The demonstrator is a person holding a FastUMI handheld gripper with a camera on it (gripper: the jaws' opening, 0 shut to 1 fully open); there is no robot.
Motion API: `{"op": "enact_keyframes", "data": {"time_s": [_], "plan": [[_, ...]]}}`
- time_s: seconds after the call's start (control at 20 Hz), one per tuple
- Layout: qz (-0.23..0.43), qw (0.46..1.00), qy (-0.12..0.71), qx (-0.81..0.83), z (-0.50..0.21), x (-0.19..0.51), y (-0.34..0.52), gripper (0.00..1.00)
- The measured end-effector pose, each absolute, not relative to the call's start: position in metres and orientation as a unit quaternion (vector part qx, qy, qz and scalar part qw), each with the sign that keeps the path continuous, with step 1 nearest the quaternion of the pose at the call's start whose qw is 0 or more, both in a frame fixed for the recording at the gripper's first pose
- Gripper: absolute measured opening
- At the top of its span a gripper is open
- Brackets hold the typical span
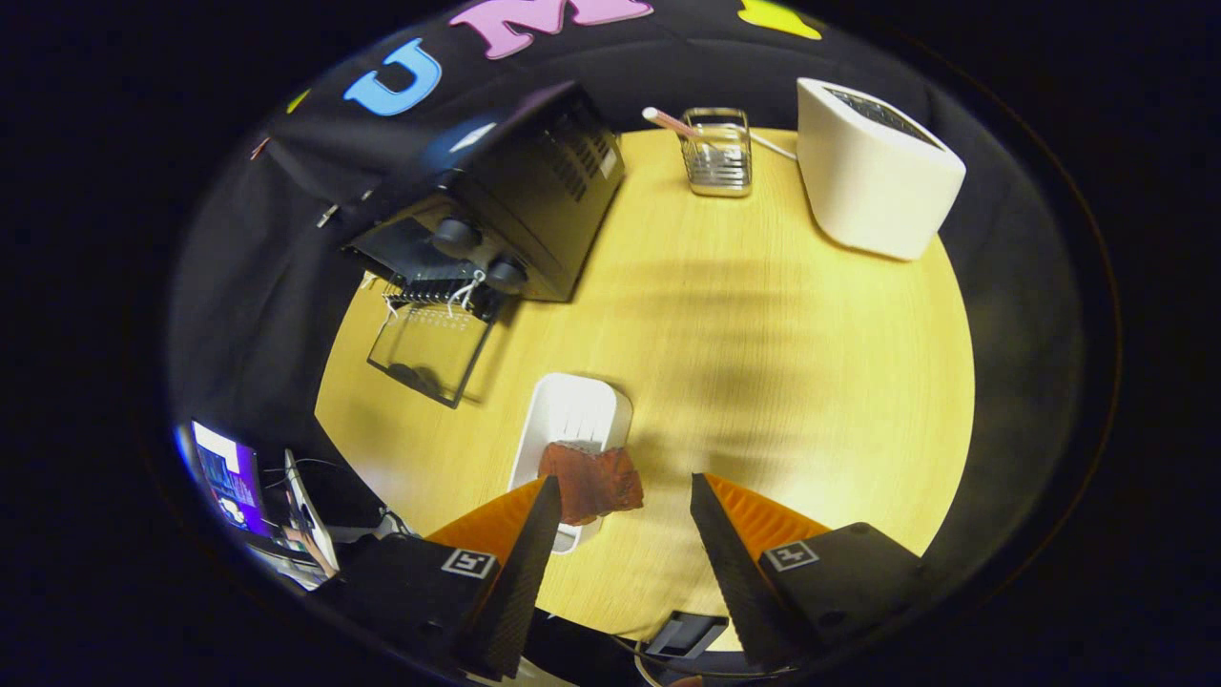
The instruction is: Open the toaster oven, put the food inside, and close the toaster oven door.
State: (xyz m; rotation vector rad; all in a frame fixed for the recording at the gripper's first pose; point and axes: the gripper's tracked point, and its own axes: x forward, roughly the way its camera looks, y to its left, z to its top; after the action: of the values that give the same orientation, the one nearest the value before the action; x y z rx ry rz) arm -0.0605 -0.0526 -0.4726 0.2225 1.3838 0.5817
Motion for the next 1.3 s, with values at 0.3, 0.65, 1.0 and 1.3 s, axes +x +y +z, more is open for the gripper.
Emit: {"op": "enact_keyframes", "data": {"time_s": [0.3,0.65,1.0,1.3], "plan": [[0.310,0.697,0.627,0.157,-0.481,-0.055,-0.030,0.38],[0.300,0.733,0.589,0.160,-0.446,-0.052,-0.032,0.13],[0.243,0.826,0.485,0.153,-0.364,-0.049,-0.017,0.13],[0.239,0.866,0.415,0.146,-0.304,-0.068,0.054,0.13]]}}
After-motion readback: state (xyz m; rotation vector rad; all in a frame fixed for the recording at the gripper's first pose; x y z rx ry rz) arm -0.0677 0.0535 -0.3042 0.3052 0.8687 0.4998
